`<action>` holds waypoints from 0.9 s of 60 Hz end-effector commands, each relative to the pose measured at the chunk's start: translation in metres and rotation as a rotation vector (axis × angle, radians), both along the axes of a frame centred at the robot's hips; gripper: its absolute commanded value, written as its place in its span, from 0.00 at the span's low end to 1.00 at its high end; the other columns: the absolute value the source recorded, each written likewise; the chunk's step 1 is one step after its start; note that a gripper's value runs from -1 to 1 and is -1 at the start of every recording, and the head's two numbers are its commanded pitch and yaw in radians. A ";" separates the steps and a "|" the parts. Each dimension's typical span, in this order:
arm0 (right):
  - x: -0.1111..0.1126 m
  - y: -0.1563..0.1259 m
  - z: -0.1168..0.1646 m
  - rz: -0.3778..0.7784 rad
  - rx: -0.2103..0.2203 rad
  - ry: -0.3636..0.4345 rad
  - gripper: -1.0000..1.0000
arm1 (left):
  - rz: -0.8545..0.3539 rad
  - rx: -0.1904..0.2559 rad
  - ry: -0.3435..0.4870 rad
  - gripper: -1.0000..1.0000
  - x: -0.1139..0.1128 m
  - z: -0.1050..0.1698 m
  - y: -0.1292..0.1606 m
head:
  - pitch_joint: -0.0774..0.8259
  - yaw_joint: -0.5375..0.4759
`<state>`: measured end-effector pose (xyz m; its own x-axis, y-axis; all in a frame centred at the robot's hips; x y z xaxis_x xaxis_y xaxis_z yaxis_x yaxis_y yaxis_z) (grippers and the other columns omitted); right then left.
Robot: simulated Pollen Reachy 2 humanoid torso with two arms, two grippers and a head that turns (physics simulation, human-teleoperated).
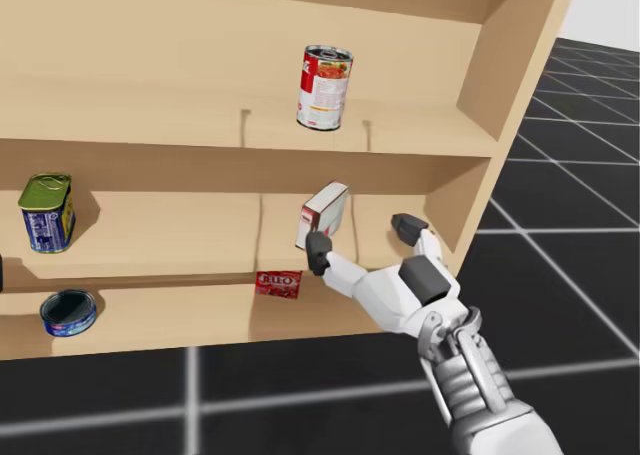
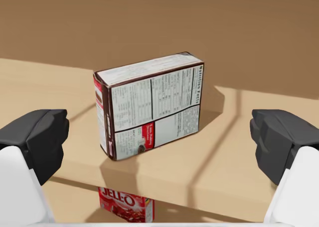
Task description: Retrieve the pudding box from the shelves.
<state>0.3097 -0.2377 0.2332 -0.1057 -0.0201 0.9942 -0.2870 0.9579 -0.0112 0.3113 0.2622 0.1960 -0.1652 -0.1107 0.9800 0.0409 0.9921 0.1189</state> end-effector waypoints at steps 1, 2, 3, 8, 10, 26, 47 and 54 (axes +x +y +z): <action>0.016 -0.002 0.006 0.051 -0.022 0.045 0.00 | 0.001 -0.002 0.000 0.00 0.000 0.000 0.001 | 0.56 0.27; 0.017 -0.002 0.006 0.055 -0.022 0.049 0.00 | 0.001 -0.003 0.000 0.00 0.000 0.000 0.001 | 0.56 0.27; 0.018 -0.001 0.005 0.059 -0.022 0.052 0.00 | 0.001 -0.003 0.000 0.00 0.000 0.000 0.001 | 0.56 0.27; 0.030 0.003 0.000 0.097 -0.023 0.079 0.00 | 0.002 -0.003 -0.001 0.00 0.001 0.001 0.002 | 0.55 0.27; 0.034 0.004 -0.001 0.110 -0.025 0.085 0.00 | 0.002 -0.003 -0.001 0.00 0.001 0.001 0.002 | 0.56 0.27; 0.068 0.009 -0.003 0.077 -0.053 0.099 0.00 | 0.002 -0.004 -0.001 0.00 0.001 0.001 0.002 | 0.56 0.28; 0.104 0.014 -0.017 0.029 -0.092 0.132 0.00 | -0.005 -0.003 -0.003 0.00 0.000 0.001 0.001 | 0.57 0.28; 0.111 0.017 -0.019 0.035 -0.096 0.137 0.00 | -0.007 -0.001 -0.003 0.00 0.001 0.000 0.000 | 0.57 0.28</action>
